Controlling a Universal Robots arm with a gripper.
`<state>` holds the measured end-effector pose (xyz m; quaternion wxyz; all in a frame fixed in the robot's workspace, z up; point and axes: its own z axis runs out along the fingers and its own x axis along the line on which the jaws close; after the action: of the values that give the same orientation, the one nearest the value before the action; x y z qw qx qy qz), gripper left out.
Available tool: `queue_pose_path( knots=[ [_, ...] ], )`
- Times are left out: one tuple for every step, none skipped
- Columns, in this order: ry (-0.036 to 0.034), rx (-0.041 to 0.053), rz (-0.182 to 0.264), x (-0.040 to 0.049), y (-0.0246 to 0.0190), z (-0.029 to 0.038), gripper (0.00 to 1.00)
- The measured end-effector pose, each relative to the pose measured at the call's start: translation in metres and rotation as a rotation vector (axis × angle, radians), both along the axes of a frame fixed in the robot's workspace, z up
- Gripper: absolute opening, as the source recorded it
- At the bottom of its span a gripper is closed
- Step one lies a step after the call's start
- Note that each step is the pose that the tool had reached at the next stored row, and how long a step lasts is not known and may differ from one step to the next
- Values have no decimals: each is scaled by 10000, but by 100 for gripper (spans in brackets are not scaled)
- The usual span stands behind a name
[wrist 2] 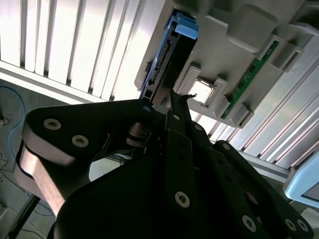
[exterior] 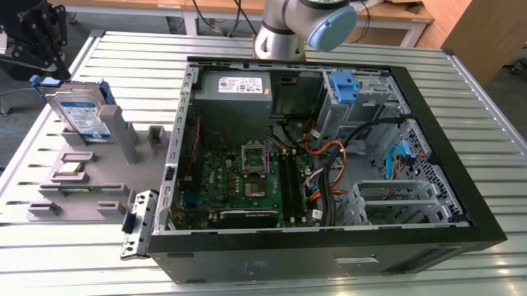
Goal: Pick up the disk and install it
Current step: 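Pick up the disk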
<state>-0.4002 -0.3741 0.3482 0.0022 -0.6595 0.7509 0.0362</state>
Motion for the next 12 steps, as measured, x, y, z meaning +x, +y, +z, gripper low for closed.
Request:
queue_pose_path(
  knots=[
    [0,6,19,0,0,0,10],
    [0,15,42,0,0,-1,10],
    [0,24,72,1,0,-2,10],
    [-2,33,101,2,0,-4,10],
    [-6,42,134,2,0,-7,10],
    [-9,54,180,2,0,-11,10],
    [-12,65,234,2,0,-16,10],
    [-16,75,290,2,0,-21,10],
    [-14,77,324,1,0,-22,10],
    [-14,78,328,1,0,-22,10],
    [-12,77,328,2,0,-22,10],
    [-13,78,329,1,0,-23,10]
  ],
)
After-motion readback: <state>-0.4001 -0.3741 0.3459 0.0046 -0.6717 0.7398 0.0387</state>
